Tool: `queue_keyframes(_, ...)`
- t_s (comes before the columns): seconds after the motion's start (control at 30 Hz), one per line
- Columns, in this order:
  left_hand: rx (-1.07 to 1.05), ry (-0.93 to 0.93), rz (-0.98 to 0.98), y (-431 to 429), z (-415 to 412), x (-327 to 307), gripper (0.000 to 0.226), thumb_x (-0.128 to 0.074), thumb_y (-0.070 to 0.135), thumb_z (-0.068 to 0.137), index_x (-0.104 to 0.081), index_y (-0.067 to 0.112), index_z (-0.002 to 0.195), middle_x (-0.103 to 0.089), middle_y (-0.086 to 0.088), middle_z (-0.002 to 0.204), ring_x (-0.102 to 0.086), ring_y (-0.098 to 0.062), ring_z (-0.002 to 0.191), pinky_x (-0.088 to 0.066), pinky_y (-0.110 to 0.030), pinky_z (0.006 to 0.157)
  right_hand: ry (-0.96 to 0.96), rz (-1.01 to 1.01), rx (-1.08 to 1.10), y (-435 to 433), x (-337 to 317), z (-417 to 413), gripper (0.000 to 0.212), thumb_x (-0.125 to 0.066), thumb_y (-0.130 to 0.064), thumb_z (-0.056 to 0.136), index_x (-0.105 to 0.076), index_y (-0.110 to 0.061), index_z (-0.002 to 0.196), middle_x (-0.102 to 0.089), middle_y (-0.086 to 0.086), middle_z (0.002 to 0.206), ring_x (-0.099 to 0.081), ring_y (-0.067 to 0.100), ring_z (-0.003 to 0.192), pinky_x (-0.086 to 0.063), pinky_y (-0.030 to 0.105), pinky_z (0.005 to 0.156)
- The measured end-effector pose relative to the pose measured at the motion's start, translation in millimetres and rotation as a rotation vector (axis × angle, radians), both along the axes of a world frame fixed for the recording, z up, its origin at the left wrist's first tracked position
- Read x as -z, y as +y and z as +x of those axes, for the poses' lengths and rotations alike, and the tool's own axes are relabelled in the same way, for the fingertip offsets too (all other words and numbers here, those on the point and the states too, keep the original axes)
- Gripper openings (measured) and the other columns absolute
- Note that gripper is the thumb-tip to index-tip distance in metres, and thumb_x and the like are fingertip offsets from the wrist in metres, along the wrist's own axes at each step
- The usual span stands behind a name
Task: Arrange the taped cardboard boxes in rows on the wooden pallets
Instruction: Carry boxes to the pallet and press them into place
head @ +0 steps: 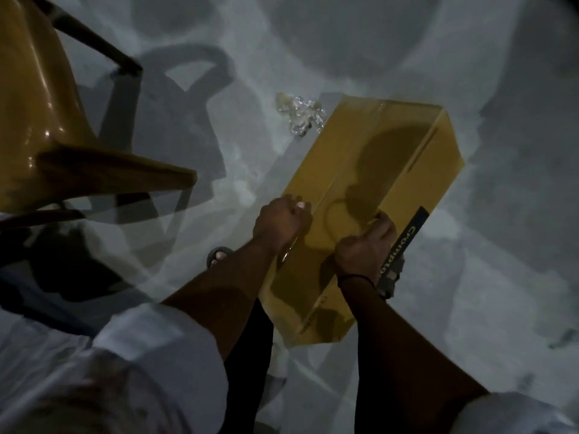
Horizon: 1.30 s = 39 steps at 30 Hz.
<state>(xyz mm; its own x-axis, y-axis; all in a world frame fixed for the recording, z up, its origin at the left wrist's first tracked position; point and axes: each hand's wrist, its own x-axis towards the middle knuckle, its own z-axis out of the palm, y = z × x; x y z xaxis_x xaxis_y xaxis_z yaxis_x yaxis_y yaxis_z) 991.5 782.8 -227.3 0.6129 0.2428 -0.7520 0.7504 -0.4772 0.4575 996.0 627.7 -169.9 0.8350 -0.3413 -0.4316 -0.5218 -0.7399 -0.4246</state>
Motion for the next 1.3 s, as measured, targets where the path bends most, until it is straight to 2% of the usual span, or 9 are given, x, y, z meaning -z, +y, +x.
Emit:
queue_keyframes(0.2,0.062,0.306,-0.201,-4,29,59,0.087,-0.04,0.061,0.103,-0.005,0.009,0.163,-0.024,-0.018,0.166,-0.029,-0.039,0.151,-0.024,-0.049,0.124,0.145,0.049,0.404,-79,27,0,0.072,-0.055,-0.017,0.09,-0.029,-0.028,0.156,-0.049,0.013,0.144,-0.051,0.04,0.127,-0.047,0.062,0.101)
queue_keyframes(0.33,0.022,0.277,-0.216,-37,46,50,0.069,-0.045,0.055,0.105,-0.026,0.014,0.158,-0.036,-0.021,0.157,-0.043,-0.041,0.139,-0.038,-0.047,0.112,0.123,0.12,0.285,-99,25,2,0.079,-0.059,-0.023,0.094,-0.017,-0.029,0.161,-0.04,0.01,0.155,-0.042,0.036,0.138,-0.041,0.055,0.11)
queue_keyframes(0.47,0.095,0.075,-0.06,-66,38,-43,0.092,-0.047,0.072,0.095,-0.006,0.027,0.163,-0.027,-0.019,0.153,-0.047,-0.044,0.133,-0.039,-0.048,0.109,0.119,0.162,0.32,-121,-30,27,0.082,-0.061,-0.038,0.099,-0.011,-0.024,0.163,-0.03,0.008,0.163,-0.032,0.031,0.147,-0.027,0.041,0.119)
queue_keyframes(0.57,0.169,-0.004,0.033,-81,31,-138,0.106,-0.048,0.085,0.085,0.009,0.037,0.161,-0.028,-0.011,0.15,-0.055,-0.039,0.123,-0.049,-0.044,0.1,0.12,0.143,0.117,-144,-96,50,0.085,-0.063,-0.046,0.095,-0.015,-0.025,0.162,-0.033,0.009,0.16,-0.038,0.035,0.143,-0.031,0.046,0.116)
queue_keyframes(0.7,0.13,-0.227,0.172,-118,35,-277,0.104,-0.049,0.094,0.076,-0.005,0.05,0.159,-0.033,-0.003,0.142,-0.056,-0.029,0.12,-0.055,-0.042,0.094,0.12,0.096,-0.197,-174,-209,85,0.083,-0.046,-0.063,0.097,-0.005,-0.031,0.162,-0.01,0.009,0.169,-0.043,0.041,0.138,-0.039,0.052,0.112)
queue_keyframes(0.83,0.083,-0.33,0.258,-158,43,-391,0.099,-0.046,0.095,0.076,-0.013,0.052,0.158,-0.021,0.004,0.159,-0.05,-0.029,0.135,-0.051,-0.042,0.101,-0.051,-0.005,-0.494,-212,-316,110,0.074,-0.032,-0.068,0.097,-0.013,-0.036,0.161,0.017,-0.004,0.168,-0.046,0.041,0.134,-0.043,0.052,0.108)
queue_keyframes(0.93,0.144,-0.395,0.351,-192,38,-457,0.105,-0.041,0.098,0.073,-0.006,0.049,0.16,0.006,0.009,0.169,-0.034,-0.038,0.147,-0.043,-0.053,0.11,-0.124,-0.057,-0.652,-242,-378,112,0.071,-0.028,-0.077,0.09,-0.031,-0.045,0.154,0.012,-0.01,0.168,-0.031,0.043,0.143,-0.034,0.057,0.113)
queue_keyframes(1.1,0.212,-0.418,0.456,-255,-1,-535,0.109,-0.037,0.101,0.071,-0.007,0.047,0.161,0.018,-0.004,0.17,-0.034,-0.047,0.146,-0.04,-0.054,0.112,-0.174,-0.118,-0.659,-296,-467,79,0.081,-0.036,-0.088,0.082,-0.035,-0.046,0.151,-0.001,-0.002,0.169,-0.029,0.045,0.141,-0.032,0.055,0.113)
queue_keyframes(1.3,0.138,-0.521,0.318,-328,-84,-600,0.106,-0.042,0.104,0.064,-0.035,0.049,0.154,-0.018,-0.007,0.168,-0.04,-0.035,0.145,-0.042,-0.052,0.111,-0.29,-0.327,-0.652,-372,-552,-10,0.086,-0.035,-0.092,0.076,-0.042,-0.043,0.147,-0.023,-0.003,0.163,-0.038,0.045,0.128,-0.036,0.051,0.101)
